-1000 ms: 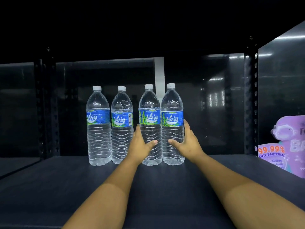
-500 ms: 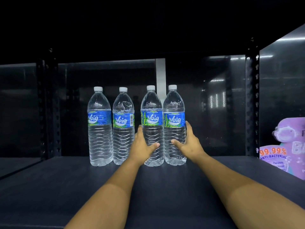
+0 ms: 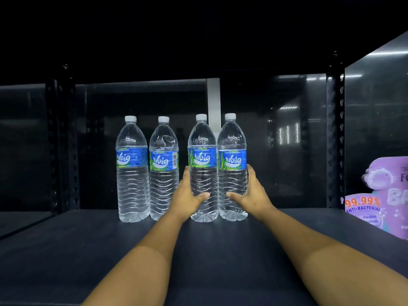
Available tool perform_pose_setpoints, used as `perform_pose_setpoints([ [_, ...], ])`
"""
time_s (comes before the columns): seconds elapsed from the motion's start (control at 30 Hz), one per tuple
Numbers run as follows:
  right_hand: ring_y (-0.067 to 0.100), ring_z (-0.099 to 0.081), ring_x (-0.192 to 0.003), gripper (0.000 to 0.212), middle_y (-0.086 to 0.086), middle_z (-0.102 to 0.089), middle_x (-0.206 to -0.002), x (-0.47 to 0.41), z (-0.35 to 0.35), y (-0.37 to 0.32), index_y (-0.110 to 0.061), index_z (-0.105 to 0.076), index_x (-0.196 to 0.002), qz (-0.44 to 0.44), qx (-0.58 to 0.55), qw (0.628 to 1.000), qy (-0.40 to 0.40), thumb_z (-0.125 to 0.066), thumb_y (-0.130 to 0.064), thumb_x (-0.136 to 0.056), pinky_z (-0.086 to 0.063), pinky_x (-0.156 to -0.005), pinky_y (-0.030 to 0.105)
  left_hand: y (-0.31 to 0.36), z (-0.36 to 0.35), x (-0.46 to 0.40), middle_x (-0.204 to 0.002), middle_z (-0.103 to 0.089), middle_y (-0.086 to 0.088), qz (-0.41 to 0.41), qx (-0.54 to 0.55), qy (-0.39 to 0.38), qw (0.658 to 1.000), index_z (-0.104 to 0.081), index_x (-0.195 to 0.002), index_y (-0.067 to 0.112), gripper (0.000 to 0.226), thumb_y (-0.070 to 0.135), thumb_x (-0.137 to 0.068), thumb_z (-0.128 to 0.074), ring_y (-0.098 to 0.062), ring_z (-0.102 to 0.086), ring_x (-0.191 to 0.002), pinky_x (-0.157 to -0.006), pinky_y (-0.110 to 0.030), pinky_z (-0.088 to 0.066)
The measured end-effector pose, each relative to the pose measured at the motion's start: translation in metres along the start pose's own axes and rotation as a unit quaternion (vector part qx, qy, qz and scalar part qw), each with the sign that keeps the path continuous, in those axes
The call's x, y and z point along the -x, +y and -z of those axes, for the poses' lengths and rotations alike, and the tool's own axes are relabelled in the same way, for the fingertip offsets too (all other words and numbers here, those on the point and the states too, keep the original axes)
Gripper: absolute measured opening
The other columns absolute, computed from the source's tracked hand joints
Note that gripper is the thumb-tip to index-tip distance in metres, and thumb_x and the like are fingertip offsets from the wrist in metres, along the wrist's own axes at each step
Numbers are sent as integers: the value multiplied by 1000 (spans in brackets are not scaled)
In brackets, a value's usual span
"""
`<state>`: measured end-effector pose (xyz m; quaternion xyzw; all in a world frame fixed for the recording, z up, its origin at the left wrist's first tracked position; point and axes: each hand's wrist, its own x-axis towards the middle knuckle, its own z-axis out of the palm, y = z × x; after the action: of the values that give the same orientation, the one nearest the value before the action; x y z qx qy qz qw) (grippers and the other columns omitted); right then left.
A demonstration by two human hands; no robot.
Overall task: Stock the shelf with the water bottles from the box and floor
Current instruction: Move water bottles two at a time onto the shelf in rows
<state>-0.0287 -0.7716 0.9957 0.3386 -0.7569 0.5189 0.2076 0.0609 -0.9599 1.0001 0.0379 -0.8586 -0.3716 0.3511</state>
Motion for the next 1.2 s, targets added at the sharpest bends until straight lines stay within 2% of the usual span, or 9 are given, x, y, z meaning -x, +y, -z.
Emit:
perform_pose_setpoints([
  [0.17, 16, -54, -121, 103, -9, -57, -130, 1, 0, 1, -46, -11, -144, -4, -3, 1000, -12, -82, -35, -70, -46, -102, 45, -2, 1, -1, -159, -24, 1, -5, 6, -5, 1000, 4, -154, 31, 109, 34, -81, -77, -21, -28, -144, -117, -42, -26],
  [0.43, 13, -56, -118, 102, -10, -57, -131, 0, 1, 2, -35, -11, -150, 11, 4, 1000, -18, -81, -30, -76, -45, -101, 34, -3, -4, -2, -161, -17, -3, -2, 14, -2, 1000, 7, -153, 29, 117, 36, -76, -80, -21, -24, -145, -117, -38, -25],
  [0.53, 13, -57, -116, 105, -9, -57, -131, 0, 1, 3, -37, -10, -149, 9, 1, 1000, -20, -82, -27, -73, -46, -102, 36, -1, -5, 0, -161, -14, -5, -10, -8, 5, 1000, 7, -154, 24, 117, 33, -77, -80, -22, -21, -145, -114, -34, -23],
  [0.73, 15, -55, -120, 108, -7, -54, -135, -1, -1, 5, -41, -6, -148, -2, -1, 1000, -24, -82, -27, -72, -44, -104, 40, -7, -1, -4, -159, -23, 0, -9, 14, -16, 1000, 6, -154, 28, 115, 28, -78, -80, -20, -29, -143, -115, -35, -27],
  [0.87, 14, -55, -119, 108, -6, -54, -134, -2, 0, 6, -38, -7, -150, 1, -2, 1000, -23, -82, -23, -73, -44, -104, 37, -9, 0, -4, -159, -25, 3, -10, 17, -20, 1000, 6, -153, 31, 115, 28, -77, -80, -19, -31, -143, -116, -40, -28],
  [1.03, 13, -55, -118, 106, -8, -55, -132, -2, 1, 6, -37, -8, -150, 7, -3, 1000, -27, -81, -21, -75, -43, -101, 31, -10, 0, -4, -159, -25, 4, -10, 20, -25, 999, 7, -153, 34, 113, 28, -79, -79, -20, -30, -143, -116, -39, -28],
  [1.2, 14, -53, -121, 109, -6, -53, -136, 0, 1, 5, -33, -4, -152, -1, 8, 999, -33, -81, -22, -76, -42, -103, 31, -9, -1, -3, -159, -24, 1, 1, 8, -24, 1000, 10, -152, 33, 115, 31, -79, -78, -22, -30, -143, -116, -41, -28],
])
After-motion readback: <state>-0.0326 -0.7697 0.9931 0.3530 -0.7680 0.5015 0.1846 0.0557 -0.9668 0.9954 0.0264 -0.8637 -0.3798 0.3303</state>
